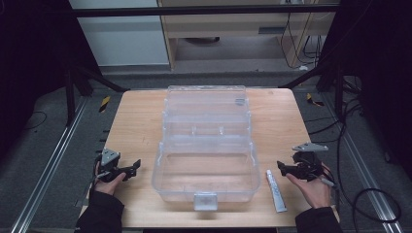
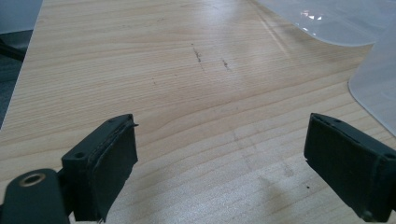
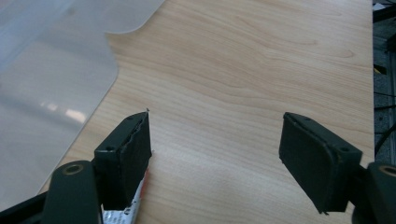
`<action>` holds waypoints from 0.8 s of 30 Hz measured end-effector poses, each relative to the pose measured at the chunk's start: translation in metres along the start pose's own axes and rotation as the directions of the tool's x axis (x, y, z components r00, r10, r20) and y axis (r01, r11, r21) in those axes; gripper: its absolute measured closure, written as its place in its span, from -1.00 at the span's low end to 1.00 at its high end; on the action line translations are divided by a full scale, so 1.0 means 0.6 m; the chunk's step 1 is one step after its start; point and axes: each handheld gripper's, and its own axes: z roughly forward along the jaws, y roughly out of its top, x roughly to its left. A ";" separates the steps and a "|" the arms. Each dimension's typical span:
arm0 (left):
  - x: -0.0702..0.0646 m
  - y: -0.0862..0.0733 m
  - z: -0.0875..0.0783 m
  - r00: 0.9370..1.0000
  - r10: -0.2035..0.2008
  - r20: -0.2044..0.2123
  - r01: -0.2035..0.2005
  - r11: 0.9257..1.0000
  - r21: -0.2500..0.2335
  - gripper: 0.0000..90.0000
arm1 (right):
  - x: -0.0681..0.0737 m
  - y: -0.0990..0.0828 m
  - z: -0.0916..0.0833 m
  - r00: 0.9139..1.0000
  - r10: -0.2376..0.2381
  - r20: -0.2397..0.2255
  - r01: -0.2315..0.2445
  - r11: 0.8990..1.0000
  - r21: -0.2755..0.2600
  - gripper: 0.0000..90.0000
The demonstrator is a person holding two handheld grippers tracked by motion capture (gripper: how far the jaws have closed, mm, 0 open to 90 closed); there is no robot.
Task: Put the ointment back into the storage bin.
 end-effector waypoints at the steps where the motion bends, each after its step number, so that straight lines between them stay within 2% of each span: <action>1: 0.000 0.000 0.000 1.000 0.000 0.000 0.000 1.000 -0.001 -0.80 | 0.002 0.000 -0.001 1.000 -0.006 0.004 0.006 1.000 0.006 -0.43; 12: 0.000 0.000 0.000 1.000 -0.008 -0.001 0.008 1.000 -0.005 -0.80 | 0.018 0.016 -0.019 0.999 -0.042 -0.024 0.044 0.997 0.070 -0.39; 17: 0.000 0.000 0.000 1.000 -0.008 0.000 0.008 1.000 -0.004 -0.80 | 0.025 0.022 -0.024 0.998 -0.014 -0.060 0.020 0.995 0.101 -0.30; 24: 0.000 0.000 0.000 1.000 -0.006 0.002 0.006 1.000 -0.004 -0.80 | 0.035 0.027 -0.025 0.998 -0.001 -0.070 0.012 0.989 0.148 -0.23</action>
